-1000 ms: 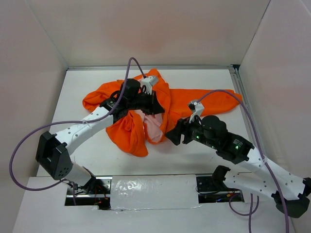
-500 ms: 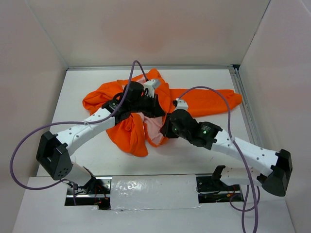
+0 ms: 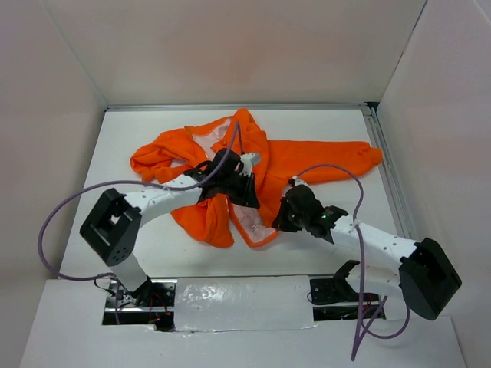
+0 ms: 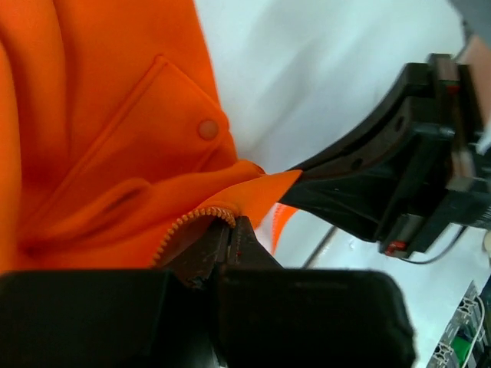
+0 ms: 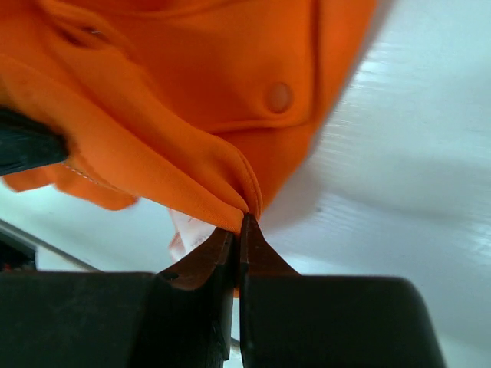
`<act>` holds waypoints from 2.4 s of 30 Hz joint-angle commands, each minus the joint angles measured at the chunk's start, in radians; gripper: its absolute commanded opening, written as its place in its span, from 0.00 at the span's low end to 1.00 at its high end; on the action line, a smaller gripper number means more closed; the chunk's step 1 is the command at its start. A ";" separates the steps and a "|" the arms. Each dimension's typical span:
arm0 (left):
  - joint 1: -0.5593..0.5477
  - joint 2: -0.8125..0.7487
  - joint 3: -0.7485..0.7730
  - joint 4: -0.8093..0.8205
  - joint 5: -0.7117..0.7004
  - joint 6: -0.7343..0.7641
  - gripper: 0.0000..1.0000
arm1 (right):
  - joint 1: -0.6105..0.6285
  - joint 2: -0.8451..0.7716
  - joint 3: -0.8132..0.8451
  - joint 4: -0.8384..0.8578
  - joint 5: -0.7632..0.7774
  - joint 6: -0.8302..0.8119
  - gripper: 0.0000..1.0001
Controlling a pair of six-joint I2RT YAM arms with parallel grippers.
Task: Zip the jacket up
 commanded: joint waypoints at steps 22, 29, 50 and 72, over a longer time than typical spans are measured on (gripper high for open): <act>0.036 0.214 0.114 0.139 0.084 0.034 0.83 | -0.059 0.112 0.127 -0.154 0.106 -0.078 0.56; 0.036 0.245 0.141 0.122 0.104 0.024 0.83 | -0.015 0.002 0.133 -0.139 0.111 -0.115 0.58; 0.036 0.227 0.125 0.132 0.095 0.031 0.83 | 0.019 0.318 0.237 -0.014 0.119 -0.135 0.48; 0.036 0.276 0.134 0.152 0.110 0.025 0.83 | -0.012 0.439 0.234 0.168 0.027 -0.123 0.17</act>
